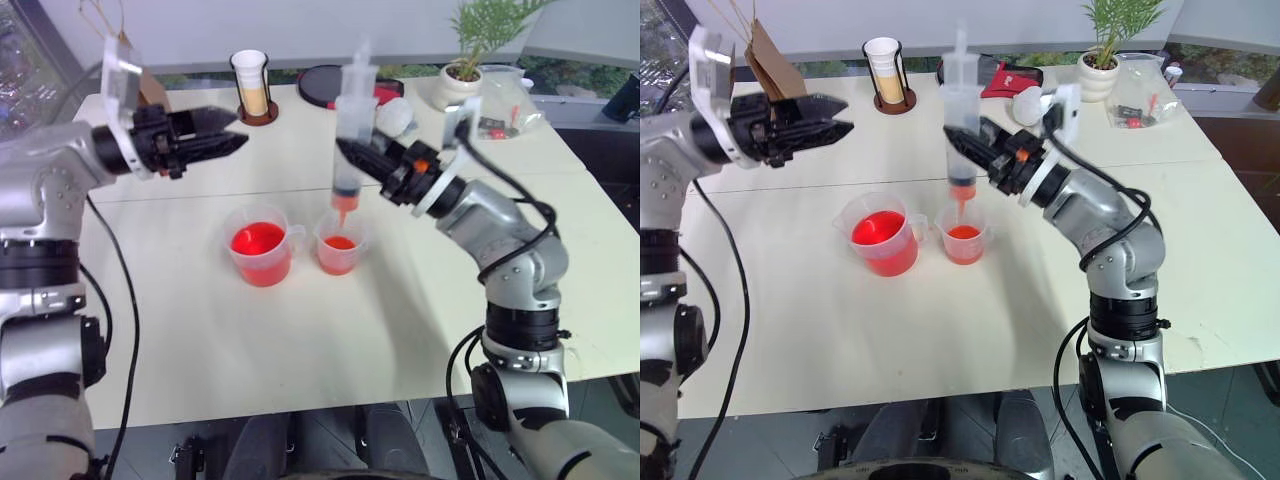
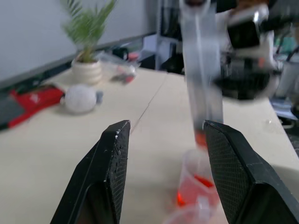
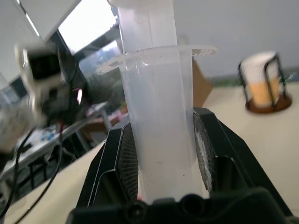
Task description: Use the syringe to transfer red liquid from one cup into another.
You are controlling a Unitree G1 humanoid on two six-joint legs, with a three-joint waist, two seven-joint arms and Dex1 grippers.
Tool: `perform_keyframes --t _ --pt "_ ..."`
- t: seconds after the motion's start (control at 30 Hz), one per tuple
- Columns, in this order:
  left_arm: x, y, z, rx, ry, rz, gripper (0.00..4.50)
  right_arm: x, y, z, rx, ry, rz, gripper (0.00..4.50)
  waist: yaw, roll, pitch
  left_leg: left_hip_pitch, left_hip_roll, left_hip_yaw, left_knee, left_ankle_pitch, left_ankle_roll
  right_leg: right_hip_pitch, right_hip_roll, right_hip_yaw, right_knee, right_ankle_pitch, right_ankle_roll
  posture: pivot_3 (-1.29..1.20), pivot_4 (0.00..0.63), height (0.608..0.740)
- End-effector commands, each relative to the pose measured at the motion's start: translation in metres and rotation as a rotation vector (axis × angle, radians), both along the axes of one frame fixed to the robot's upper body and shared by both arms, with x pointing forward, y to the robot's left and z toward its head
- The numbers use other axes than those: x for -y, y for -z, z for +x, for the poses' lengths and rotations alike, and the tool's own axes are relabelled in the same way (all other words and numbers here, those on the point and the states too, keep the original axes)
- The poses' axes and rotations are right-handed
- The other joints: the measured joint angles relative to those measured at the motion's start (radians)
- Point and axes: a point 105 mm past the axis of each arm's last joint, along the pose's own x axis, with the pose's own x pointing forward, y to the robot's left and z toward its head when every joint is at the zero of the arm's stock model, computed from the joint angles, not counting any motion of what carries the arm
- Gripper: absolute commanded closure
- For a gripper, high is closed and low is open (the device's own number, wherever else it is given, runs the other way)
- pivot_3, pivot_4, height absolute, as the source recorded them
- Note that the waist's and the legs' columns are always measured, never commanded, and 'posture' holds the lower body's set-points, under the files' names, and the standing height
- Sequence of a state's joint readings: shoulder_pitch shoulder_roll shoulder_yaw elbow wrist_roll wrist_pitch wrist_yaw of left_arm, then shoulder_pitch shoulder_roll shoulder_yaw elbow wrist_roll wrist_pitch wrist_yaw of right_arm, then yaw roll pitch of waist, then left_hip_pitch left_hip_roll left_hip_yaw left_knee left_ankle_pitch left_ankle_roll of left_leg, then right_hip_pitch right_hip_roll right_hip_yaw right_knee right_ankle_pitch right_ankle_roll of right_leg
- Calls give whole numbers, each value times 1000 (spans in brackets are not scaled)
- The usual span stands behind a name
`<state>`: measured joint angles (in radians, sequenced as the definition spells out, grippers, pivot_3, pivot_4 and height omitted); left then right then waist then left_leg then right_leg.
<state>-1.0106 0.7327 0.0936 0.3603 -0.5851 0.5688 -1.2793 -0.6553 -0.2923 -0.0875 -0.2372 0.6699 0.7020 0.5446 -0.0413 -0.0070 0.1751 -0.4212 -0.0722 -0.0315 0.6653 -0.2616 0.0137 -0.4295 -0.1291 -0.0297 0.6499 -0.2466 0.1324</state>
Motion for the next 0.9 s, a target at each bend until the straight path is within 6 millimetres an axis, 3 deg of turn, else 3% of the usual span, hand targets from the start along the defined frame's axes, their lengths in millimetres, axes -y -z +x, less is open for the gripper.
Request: perform_keyframes --t 0.03,0.33,0.57,0.8,0.9 --pt "8 -24 2 93 41 8 1975 -3 -12 -8 100 8 -7 3171 1 0 0 0 0 0 0 0 0 0 0 0 0 0 0 0 150 737" --pt "62 -58 17 205 170 -56 1975 -4 -2 -8 131 39 -30 3171 6 -1 0 0 0 0 2 -1 1 1 0 0 0 0 0 0 150 737" --pt "93 -47 23 227 235 8 1975 -4 -3 -11 148 55 -35 3171 1 -1 0 0 0 0 1 -1 1 1 0 -1 0 0 0 0 150 737" --pt "103 -42 28 230 246 20 1975 -3 -5 -12 156 68 -32 3171 3 -1 1 0 0 0 2 -1 2 1 1 -1 0 0 0 0 150 737" --pt "108 -45 28 230 255 -7 2751 -4 -3 -14 157 64 -40 3171 6 -1 1 0 0 0 2 -1 2 1 1 -1 0 0 0 0 150 737"
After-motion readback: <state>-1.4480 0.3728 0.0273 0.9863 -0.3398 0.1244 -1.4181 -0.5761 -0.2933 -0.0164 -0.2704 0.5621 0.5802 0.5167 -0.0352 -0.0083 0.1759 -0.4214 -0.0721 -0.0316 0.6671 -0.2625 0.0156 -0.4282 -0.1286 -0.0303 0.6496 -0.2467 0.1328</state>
